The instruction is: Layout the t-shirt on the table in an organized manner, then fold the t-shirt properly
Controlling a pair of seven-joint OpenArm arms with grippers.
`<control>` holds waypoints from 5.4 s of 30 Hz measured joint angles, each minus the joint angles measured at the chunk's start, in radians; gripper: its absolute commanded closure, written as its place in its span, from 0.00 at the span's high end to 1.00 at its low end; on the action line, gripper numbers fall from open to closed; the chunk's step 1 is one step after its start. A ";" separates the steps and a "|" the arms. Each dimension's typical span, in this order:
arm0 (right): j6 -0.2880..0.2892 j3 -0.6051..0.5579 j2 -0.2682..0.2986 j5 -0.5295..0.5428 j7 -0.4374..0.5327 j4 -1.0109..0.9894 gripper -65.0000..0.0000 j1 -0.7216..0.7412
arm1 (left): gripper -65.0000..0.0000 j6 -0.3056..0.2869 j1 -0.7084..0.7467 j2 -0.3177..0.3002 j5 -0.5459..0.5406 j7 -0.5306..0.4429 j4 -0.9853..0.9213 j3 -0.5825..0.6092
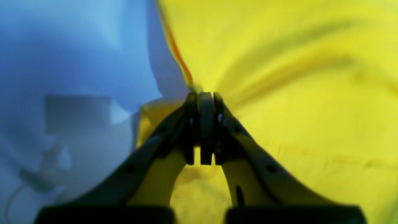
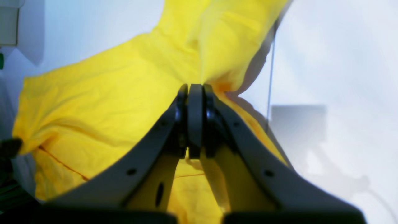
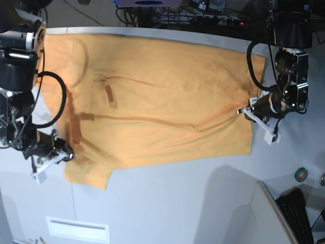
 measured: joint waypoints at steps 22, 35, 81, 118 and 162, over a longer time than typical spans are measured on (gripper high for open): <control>0.000 -0.002 -0.002 0.004 0.002 -0.001 0.00 0.001 | 0.70 -0.004 0.072 0.018 0.008 0.006 0.152 -0.317; -0.001 -0.002 -0.001 0.002 0.002 -0.001 0.00 0.000 | 0.70 -0.098 -0.306 -0.015 0.117 -0.276 -0.513 -0.058; 0.000 -0.002 -0.001 0.002 0.000 -0.001 0.00 0.000 | 0.00 -0.093 -0.402 0.049 0.116 -0.544 -0.743 0.117; 0.098 -0.447 0.127 -0.653 0.664 -0.411 0.00 0.221 | 0.00 -0.097 -0.409 0.027 0.128 -0.314 -0.480 0.124; 0.090 0.003 -0.147 -0.698 0.080 0.269 0.00 -0.252 | 0.00 -0.093 -0.369 0.005 0.132 -0.315 -0.480 0.124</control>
